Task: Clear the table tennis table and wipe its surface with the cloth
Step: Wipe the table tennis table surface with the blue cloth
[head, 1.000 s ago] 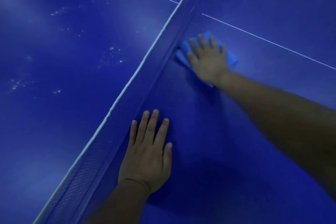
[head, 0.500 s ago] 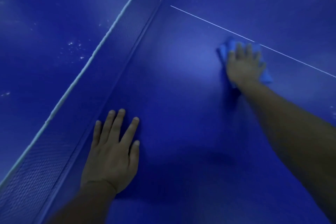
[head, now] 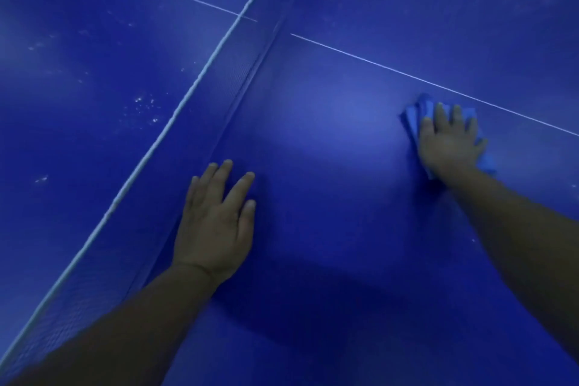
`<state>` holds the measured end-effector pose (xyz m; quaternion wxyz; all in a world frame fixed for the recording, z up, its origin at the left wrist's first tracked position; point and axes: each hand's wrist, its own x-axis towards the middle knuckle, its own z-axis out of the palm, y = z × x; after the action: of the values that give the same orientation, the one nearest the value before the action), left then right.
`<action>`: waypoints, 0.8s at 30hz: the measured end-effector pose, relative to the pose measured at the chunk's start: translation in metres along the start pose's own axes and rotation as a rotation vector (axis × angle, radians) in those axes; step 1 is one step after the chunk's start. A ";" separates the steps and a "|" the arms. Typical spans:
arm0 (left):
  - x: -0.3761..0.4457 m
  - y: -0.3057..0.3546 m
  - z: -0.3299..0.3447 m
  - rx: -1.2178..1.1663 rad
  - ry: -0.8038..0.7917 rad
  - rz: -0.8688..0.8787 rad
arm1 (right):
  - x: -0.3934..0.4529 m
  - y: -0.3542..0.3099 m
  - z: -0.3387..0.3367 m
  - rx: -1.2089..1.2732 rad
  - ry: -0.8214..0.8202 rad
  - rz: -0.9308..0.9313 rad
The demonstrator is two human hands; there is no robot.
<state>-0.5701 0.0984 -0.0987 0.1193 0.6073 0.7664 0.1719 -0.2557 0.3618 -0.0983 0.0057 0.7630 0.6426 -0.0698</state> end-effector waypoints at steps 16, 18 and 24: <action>0.018 -0.001 0.021 0.175 -0.112 -0.015 | -0.015 -0.241 0.033 -0.066 -0.048 -0.943; 0.018 -0.001 0.019 0.181 -0.120 -0.012 | 0.035 -0.244 0.025 -0.108 -0.015 -0.819; 0.019 -0.003 0.019 0.185 -0.130 -0.007 | -0.002 -0.249 0.032 -0.048 0.013 -0.745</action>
<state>-0.5697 0.1184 -0.1169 0.1131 0.6230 0.7716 0.0603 -0.5039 0.3996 -0.1098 -0.0064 0.4771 0.8776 -0.0470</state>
